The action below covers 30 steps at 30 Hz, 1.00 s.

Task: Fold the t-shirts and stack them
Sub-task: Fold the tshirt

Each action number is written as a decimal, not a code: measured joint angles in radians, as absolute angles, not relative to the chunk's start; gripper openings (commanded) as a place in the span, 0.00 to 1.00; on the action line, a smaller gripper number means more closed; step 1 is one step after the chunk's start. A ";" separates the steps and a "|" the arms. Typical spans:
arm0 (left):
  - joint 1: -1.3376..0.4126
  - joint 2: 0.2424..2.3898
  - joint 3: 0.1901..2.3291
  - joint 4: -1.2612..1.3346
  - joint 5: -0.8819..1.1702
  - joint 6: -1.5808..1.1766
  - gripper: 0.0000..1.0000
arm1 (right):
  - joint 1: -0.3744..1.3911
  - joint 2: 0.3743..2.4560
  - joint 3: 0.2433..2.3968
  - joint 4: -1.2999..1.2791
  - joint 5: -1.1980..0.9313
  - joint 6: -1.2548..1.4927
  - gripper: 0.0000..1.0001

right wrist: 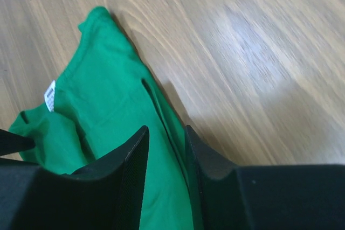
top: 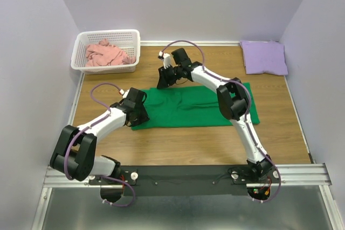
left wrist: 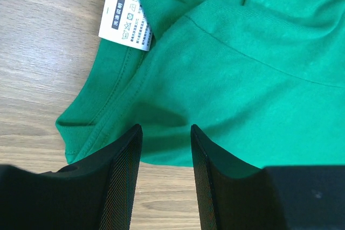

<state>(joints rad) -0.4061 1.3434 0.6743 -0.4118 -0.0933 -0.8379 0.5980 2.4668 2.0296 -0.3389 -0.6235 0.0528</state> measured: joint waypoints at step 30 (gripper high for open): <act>-0.406 1.363 0.674 -0.409 -0.086 -0.815 0.49 | 0.634 2.611 2.235 -0.331 -0.688 0.086 0.07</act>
<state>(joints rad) -0.4061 1.3628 0.6743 -0.4091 -0.0860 -0.8154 0.6338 2.6110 2.2349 -0.3305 -0.6876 0.0856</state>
